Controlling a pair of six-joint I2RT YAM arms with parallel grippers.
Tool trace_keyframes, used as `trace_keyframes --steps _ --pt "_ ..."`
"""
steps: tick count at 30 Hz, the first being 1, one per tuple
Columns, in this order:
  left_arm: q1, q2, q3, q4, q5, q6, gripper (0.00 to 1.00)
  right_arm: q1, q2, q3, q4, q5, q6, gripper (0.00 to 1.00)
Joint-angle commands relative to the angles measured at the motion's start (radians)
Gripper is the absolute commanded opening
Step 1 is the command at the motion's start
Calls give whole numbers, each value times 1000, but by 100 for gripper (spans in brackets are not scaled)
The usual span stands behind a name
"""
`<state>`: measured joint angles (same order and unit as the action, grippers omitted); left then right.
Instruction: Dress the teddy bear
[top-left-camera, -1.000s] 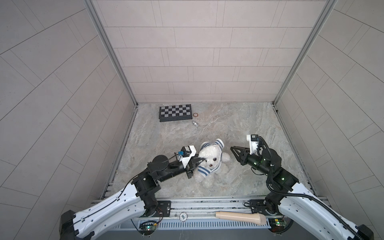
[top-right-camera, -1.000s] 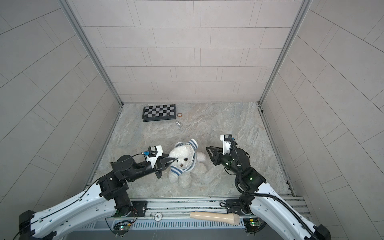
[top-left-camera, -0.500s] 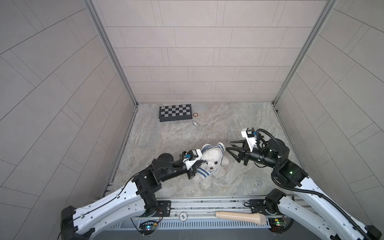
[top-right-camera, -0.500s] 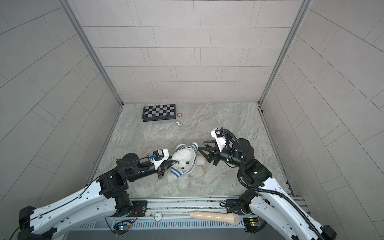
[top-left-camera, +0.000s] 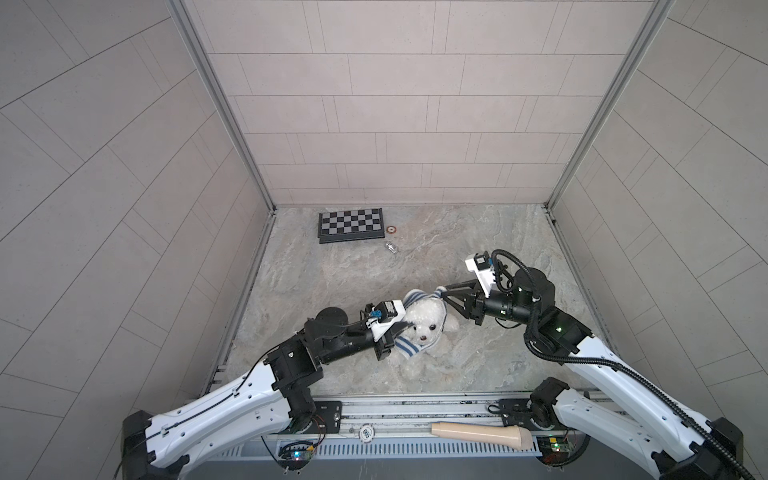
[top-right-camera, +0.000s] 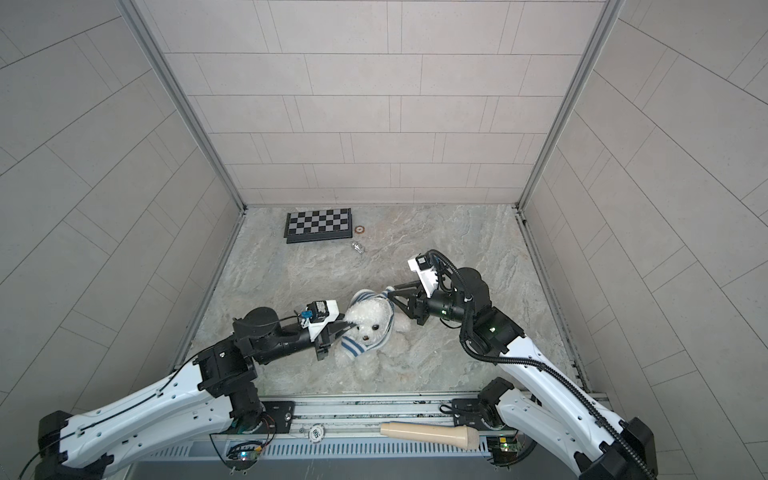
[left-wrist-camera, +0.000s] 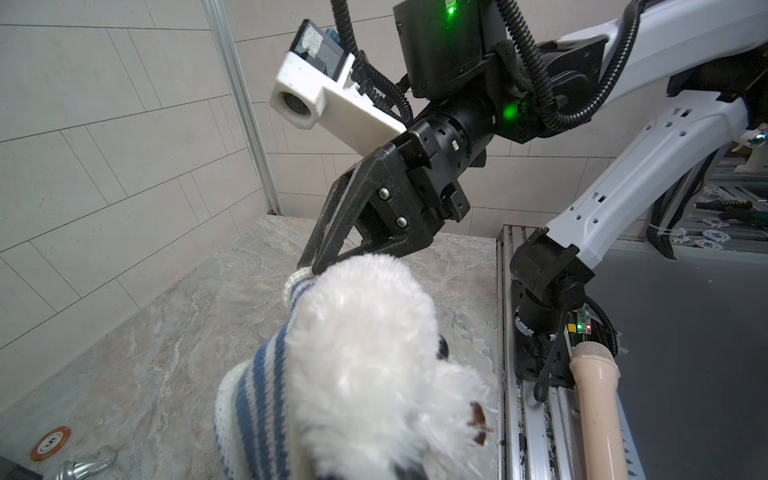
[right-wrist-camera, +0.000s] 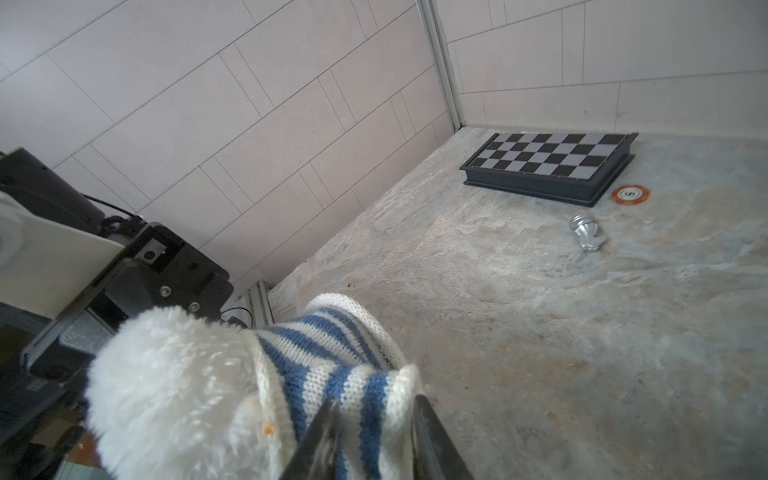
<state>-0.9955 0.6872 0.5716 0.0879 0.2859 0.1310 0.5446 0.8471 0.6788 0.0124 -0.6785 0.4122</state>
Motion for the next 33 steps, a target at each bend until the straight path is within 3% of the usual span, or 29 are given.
trace_keyframes --steps 1,4,14,24,33 --pt "-6 -18 32 32 -6 -5 0 -1 -13 -7 44 -33 5 18" --pt "-6 -23 31 35 -18 -5 0 -2 -27 0 -4 -9 -22 0" --pt "-5 -60 4 55 -60 -16 0 -32 -109 -28 -153 187 -91 0" --pt "-6 -93 -12 78 -81 -27 0 -67 -56 -27 -298 336 -116 0" --pt "-5 -115 -23 76 -132 -39 0 -70 -75 -33 -316 395 -110 0"
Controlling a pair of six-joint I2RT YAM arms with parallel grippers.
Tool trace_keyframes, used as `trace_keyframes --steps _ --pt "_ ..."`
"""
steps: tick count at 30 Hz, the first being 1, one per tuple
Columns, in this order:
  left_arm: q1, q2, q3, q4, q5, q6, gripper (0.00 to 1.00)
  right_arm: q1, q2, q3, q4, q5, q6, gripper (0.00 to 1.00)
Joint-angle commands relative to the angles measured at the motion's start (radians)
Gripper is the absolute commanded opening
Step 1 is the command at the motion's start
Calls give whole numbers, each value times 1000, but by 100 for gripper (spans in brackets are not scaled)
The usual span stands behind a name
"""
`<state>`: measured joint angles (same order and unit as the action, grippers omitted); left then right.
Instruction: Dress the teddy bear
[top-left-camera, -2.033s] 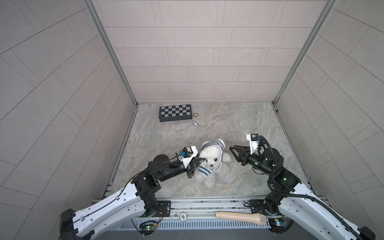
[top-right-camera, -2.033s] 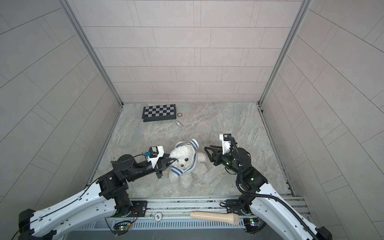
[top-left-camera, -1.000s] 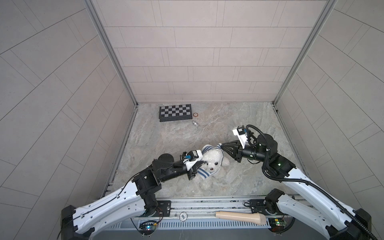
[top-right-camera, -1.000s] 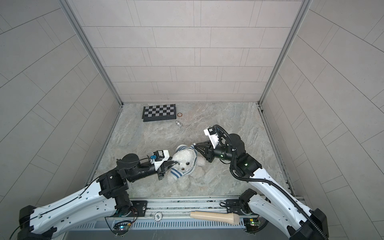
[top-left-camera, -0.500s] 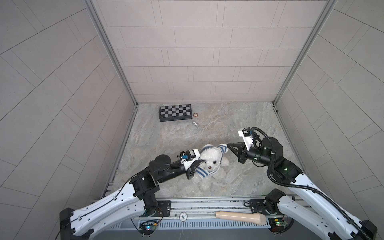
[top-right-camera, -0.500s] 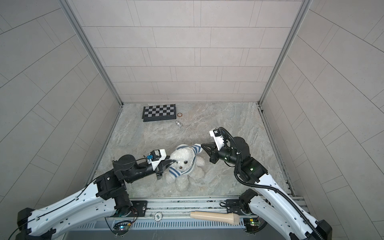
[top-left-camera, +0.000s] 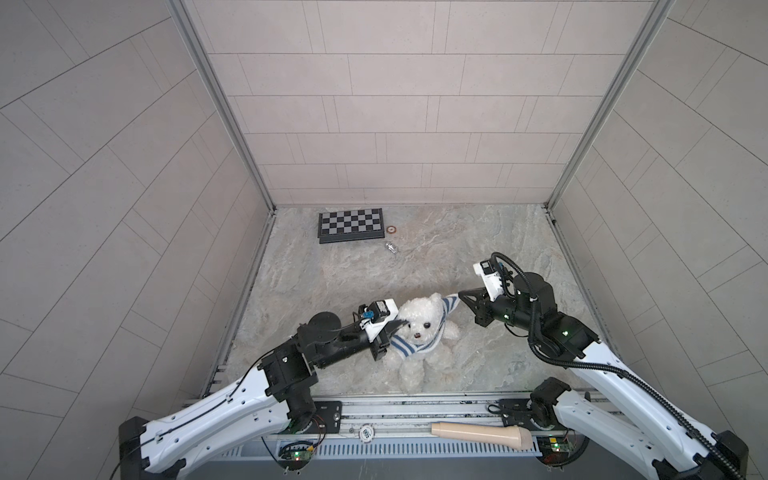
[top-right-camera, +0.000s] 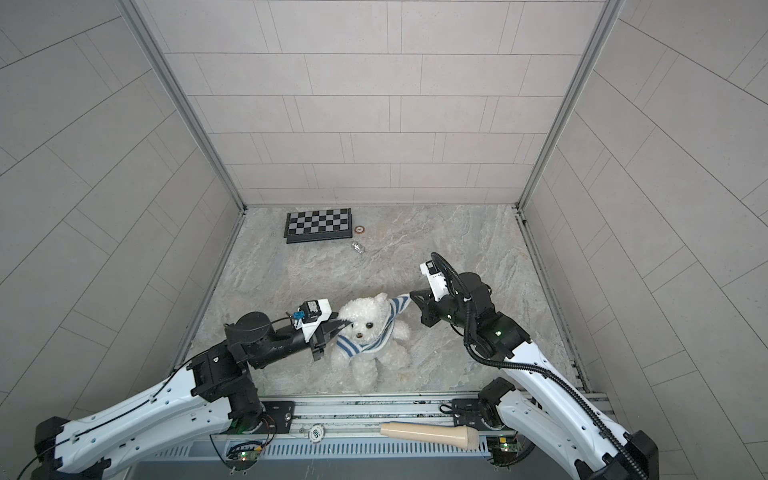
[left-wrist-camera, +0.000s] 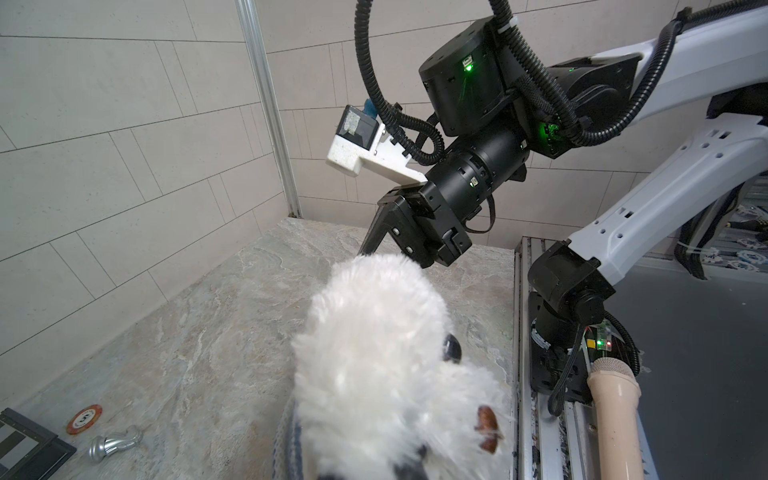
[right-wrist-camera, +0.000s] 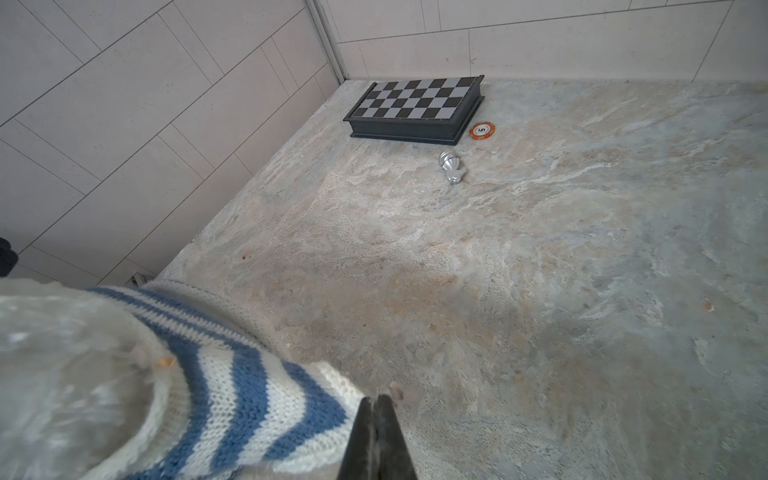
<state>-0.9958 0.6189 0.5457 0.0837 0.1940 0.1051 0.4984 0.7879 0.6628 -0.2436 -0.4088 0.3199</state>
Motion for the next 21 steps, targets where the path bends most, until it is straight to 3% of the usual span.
trace_keyframes --steps 1,8,13,14,18,21 --pt "-4 -45 -1 89 -56 -20 0 -23 -23 -18 -48 110 -20 0" --pt "-5 -69 -46 186 -200 -115 0 -23 -66 -12 -69 35 -71 0" --pt "-5 -63 -51 195 -255 -197 0 -21 -186 -100 114 -91 -31 0" --pt "-4 -59 -58 208 -251 -212 0 -22 -196 -98 144 -107 -24 2" --pt "-5 -26 -67 263 -253 -296 0 -8 -191 -68 168 -122 -34 30" --pt "-5 7 -51 264 -285 -372 0 1 -208 -81 198 -115 -12 40"
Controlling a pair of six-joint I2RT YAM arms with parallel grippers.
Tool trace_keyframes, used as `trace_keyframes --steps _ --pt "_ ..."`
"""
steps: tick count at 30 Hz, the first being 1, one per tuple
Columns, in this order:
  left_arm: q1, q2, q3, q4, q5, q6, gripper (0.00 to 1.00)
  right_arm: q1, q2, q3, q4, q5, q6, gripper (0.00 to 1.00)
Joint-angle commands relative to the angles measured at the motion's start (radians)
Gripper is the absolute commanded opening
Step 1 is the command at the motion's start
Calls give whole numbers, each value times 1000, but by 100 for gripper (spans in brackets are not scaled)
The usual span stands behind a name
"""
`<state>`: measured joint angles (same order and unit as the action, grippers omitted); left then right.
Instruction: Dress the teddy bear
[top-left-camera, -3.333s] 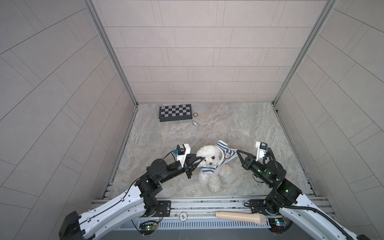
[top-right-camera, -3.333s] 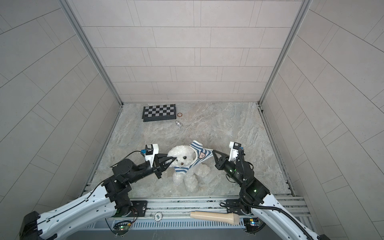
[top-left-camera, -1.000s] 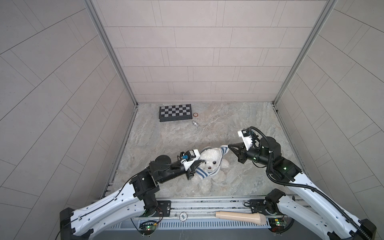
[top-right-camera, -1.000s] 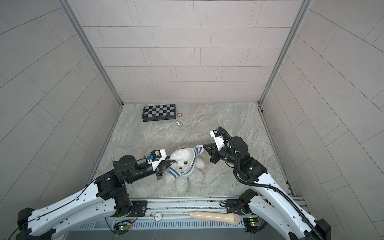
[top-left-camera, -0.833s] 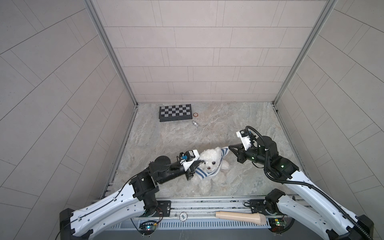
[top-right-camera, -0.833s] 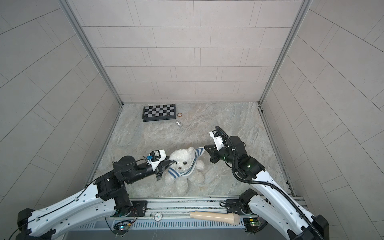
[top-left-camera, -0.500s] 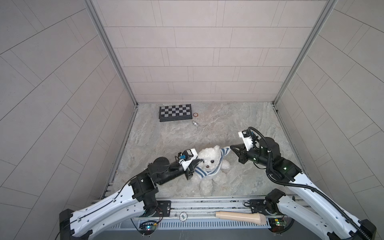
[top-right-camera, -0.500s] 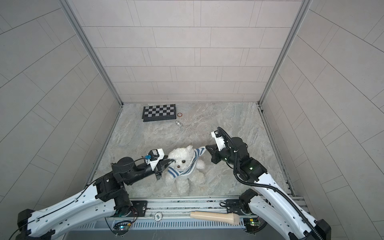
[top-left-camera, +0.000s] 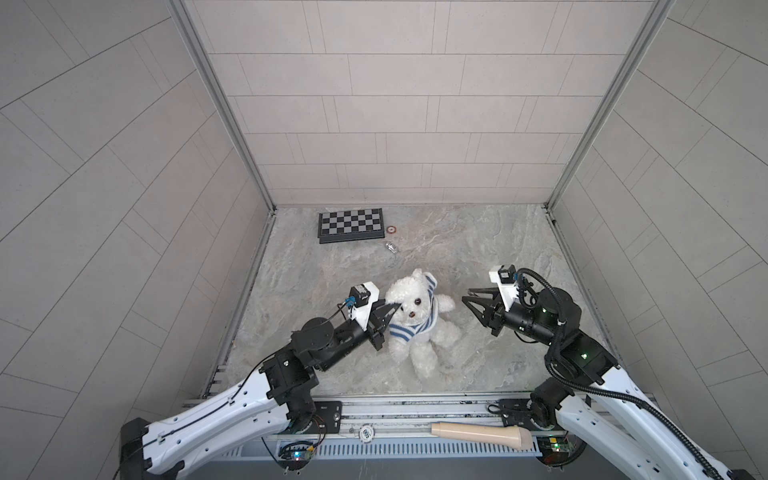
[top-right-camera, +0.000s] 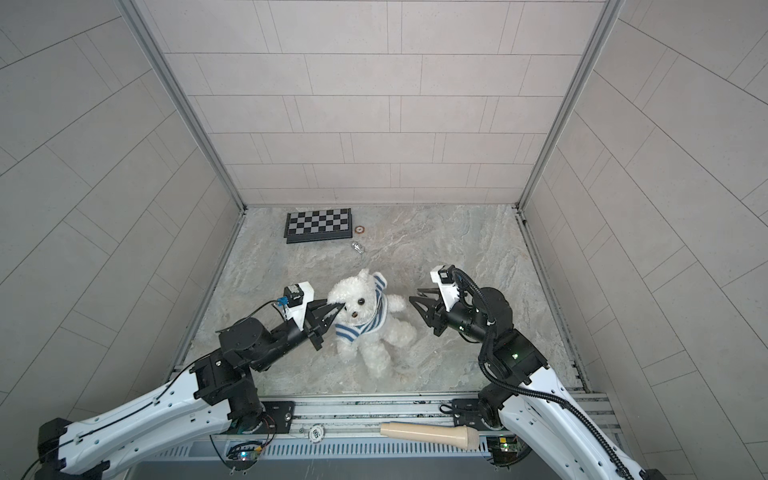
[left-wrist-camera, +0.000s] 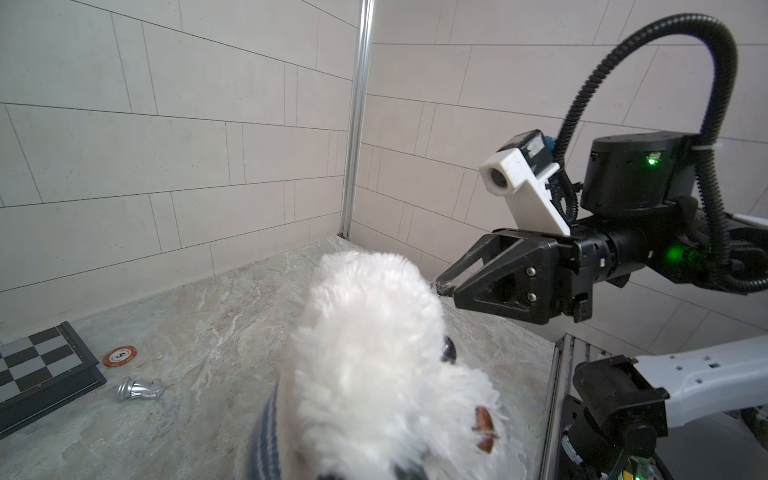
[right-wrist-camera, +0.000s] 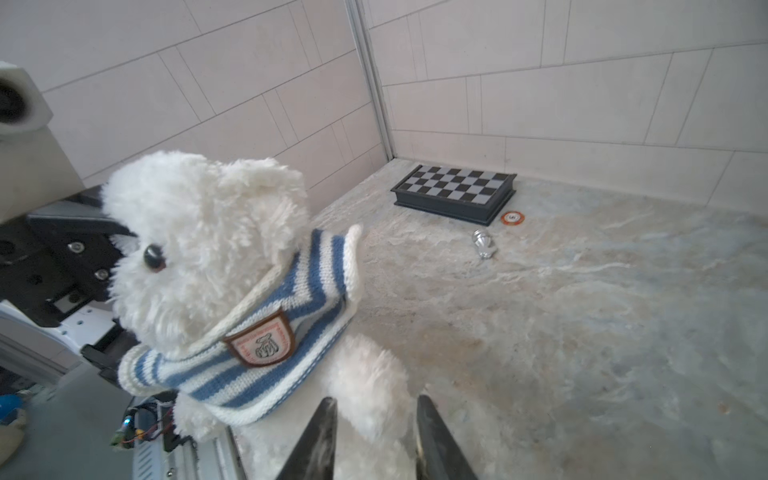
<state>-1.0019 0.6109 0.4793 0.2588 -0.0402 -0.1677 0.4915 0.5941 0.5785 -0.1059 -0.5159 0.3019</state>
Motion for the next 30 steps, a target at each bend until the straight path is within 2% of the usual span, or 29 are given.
trace_keyframes --steps 1,7,10,13,18,25,30 --pt "1 25 17 88 -84 -140 0 13 -24 -13 85 -6 26 41" --pt "3 82 39 8 -296 -421 0 97 -26 -171 315 25 160 45" --pt "2 113 46 32 -315 -520 0 186 17 -205 391 75 155 46" --pt "3 144 75 -9 -350 -596 0 297 69 -183 421 124 95 47" --pt "0 192 111 -42 -375 -660 0 460 155 -98 371 287 -48 47" --pt "-15 225 124 -33 -392 -691 0 507 285 -19 341 403 -103 44" --pt "-17 232 112 -5 -390 -700 0 512 343 14 336 427 -115 41"
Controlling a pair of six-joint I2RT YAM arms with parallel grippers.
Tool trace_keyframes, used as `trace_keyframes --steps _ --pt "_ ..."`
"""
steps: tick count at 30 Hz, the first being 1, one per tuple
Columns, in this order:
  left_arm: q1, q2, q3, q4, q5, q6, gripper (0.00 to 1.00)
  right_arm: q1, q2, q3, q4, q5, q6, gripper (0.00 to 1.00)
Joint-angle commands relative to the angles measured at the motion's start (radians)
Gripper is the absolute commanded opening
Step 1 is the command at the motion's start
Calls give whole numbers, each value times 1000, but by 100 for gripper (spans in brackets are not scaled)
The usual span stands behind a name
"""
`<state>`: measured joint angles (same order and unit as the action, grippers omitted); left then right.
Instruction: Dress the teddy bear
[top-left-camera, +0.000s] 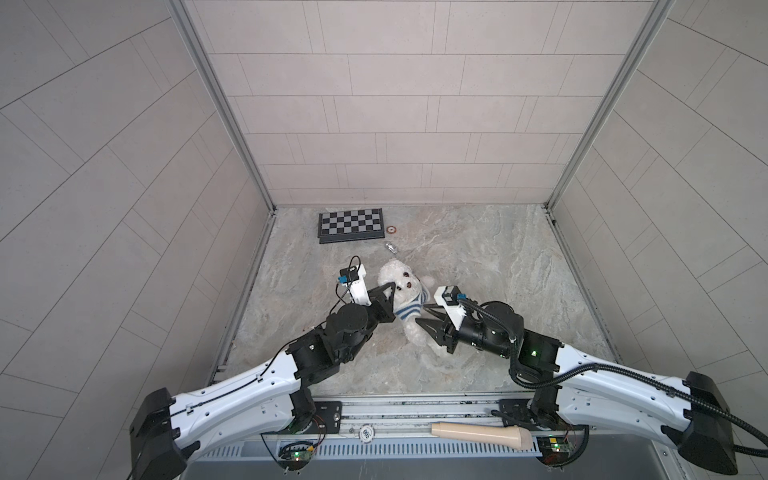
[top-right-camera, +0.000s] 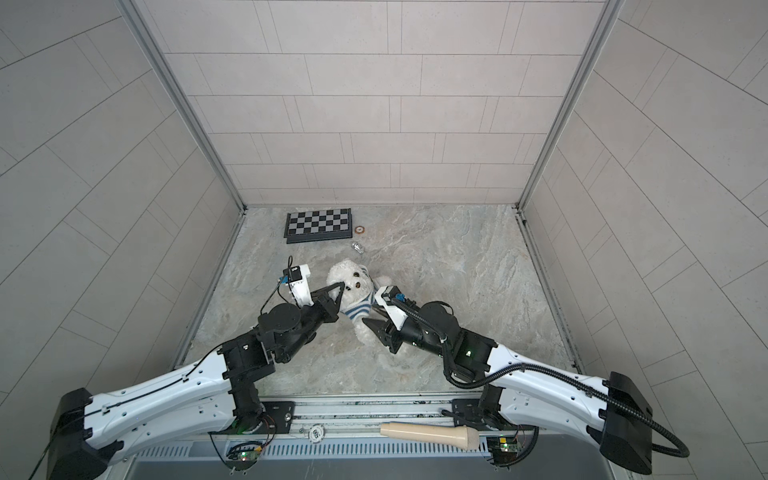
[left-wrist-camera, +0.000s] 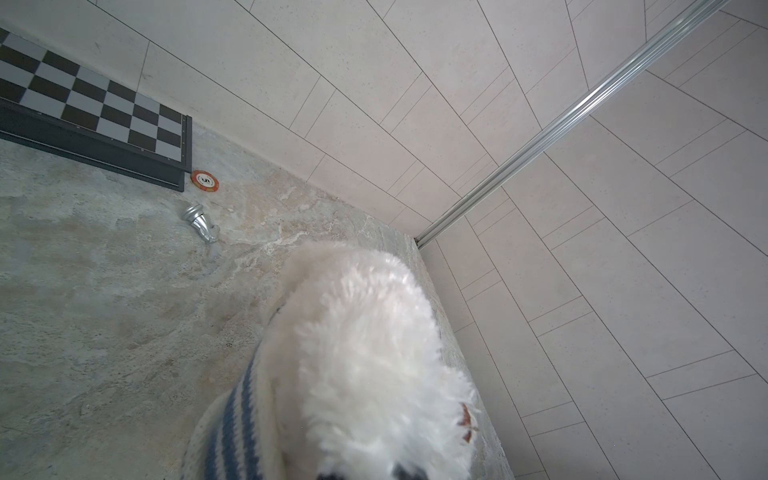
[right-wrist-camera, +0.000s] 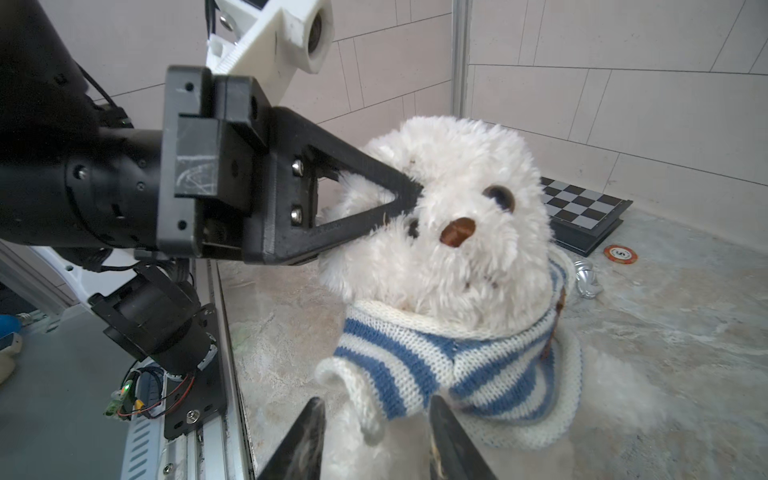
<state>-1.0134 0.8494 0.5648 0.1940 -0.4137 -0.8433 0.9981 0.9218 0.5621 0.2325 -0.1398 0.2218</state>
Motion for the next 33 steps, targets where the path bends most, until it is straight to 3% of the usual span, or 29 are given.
trace_keyframes --steps 1,7,13,24,29,33 --pt "-6 -7 23 66 -14 -28 0 5 27 36 -5 58 -35 41" --pt "-6 0 13 92 1 -33 0 5 67 51 -21 86 -54 33" --pt "-5 0 6 105 -3 -34 0 7 79 81 -16 60 -61 0" --pt "-5 7 -1 125 -37 -54 0 123 126 76 -39 -96 -58 0" --pt "-6 -4 -7 139 -40 -62 0 147 201 62 -54 -99 -19 0" --pt "-6 -28 -9 117 -47 -49 0 152 208 63 -173 -43 -37 0"
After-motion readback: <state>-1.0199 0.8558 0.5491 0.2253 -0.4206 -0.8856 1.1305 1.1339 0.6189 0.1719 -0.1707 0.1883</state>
